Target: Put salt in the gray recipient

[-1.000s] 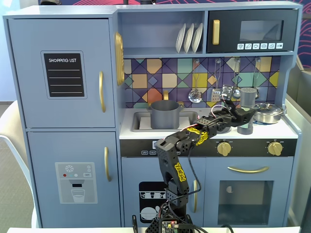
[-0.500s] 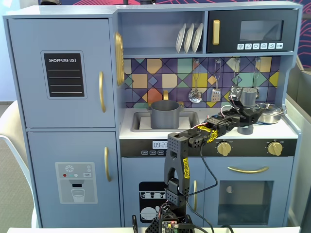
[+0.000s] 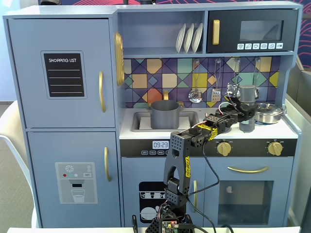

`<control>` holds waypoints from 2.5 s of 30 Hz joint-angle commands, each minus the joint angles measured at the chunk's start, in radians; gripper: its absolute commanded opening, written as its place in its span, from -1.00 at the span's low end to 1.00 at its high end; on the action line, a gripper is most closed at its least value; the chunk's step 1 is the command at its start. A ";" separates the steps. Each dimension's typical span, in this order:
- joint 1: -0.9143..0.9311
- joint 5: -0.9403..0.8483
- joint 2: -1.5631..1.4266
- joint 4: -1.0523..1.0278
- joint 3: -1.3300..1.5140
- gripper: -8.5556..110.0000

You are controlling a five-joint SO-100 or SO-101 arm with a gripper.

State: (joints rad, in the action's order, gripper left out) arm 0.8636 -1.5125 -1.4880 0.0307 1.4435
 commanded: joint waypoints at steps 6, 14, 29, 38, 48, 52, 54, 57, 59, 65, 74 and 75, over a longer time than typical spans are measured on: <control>-0.147 0.360 -0.396 -0.405 -0.232 -0.86; -0.497 1.011 -0.518 -0.799 -0.328 -0.86; -0.891 2.097 -0.387 -0.847 -0.399 -0.86; -0.894 2.451 -0.367 -0.784 -0.388 -0.86; -0.891 2.487 -0.479 -0.575 -0.123 -0.86; -0.896 2.499 -0.479 -0.571 -0.101 -0.86; -0.888 2.516 -0.434 -0.680 -0.183 -0.86; -0.867 2.549 -0.327 -0.914 -0.383 -0.86; -0.861 2.560 -0.276 -1.005 -0.474 -0.86; -0.876 2.507 -0.344 -0.798 -0.333 -0.86; -0.923 2.398 -0.400 -0.545 -0.209 -0.86; -0.920 2.416 -0.380 -0.603 -0.242 -0.86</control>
State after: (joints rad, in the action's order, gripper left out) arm -0.0568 0.9127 -1.8162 -0.5430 1.2625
